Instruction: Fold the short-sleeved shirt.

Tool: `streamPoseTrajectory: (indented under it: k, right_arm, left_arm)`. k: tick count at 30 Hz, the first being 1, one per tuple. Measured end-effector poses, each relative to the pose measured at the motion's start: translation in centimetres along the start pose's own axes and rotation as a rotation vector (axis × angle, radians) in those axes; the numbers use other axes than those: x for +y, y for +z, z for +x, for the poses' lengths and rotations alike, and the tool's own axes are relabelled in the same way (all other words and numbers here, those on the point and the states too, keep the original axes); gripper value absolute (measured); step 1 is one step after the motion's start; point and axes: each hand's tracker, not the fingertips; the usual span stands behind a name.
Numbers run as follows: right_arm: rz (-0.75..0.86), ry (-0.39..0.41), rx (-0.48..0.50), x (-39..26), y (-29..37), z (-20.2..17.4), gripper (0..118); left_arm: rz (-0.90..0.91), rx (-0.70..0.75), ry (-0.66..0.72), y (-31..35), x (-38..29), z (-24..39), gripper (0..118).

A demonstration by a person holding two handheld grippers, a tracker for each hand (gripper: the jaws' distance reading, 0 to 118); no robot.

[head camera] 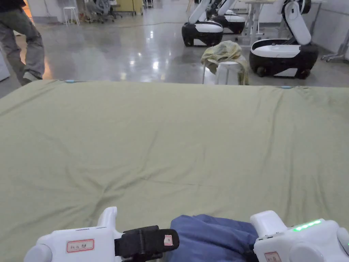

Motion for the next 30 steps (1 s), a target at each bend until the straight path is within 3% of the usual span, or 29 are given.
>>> streamPoseTrajectory:
  k: [2, 6, 9, 11, 12, 13, 20, 23, 26, 30]
  right_arm:
    - [0.008, -0.009, 0.006, -0.2, 0.0, 0.2, 0]
    - [0.017, -0.014, 0.011, -0.3, 0.0, 0.2, 0]
    - [0.024, -0.022, 0.019, -0.5, 0.1, 0.4, 0]
    - [0.033, -0.030, 0.025, -0.7, 0.1, 0.5, 0]
    - [0.036, -0.032, 0.025, -0.8, 0.1, 0.5, 0]
    - [0.041, -0.034, 0.027, -0.8, 0.1, 0.5, 0]
    - [0.098, -0.060, 0.041, -1.0, 2.1, 0.3, 0]
    - [0.140, -0.107, 0.144, -1.2, 3.4, 0.2, 0]
    - [0.172, -0.086, 0.138, -1.2, 4.6, -0.7, 0]
    - [0.201, -0.083, 0.161, -1.3, 5.5, -1.6, 0]
  left_arm:
    - [-0.043, -0.054, 0.080, -1.4, 0.1, -1.4, 66]
    - [-0.050, -0.028, 0.097, -3.2, -0.1, -2.0, 66]
    - [-0.027, -0.044, 0.216, -3.6, -0.1, -2.2, 63]
    - [-0.012, -0.038, 0.218, -3.7, -0.3, -1.9, 62]
    - [-0.019, 0.017, 0.174, -3.9, -0.4, -1.8, 51]
    - [-0.027, 0.062, 0.127, -4.2, -0.7, -1.6, 31]
    - [0.033, 0.044, 0.142, -2.9, -1.0, -1.0, 24]
    - [0.109, 0.013, 0.132, 0.6, -0.1, -0.8, 21]
    - [0.171, 0.040, 0.118, 7.2, 1.8, -1.6, 21]
    - [0.310, 0.216, 0.088, 19.3, 4.6, -3.9, 21]
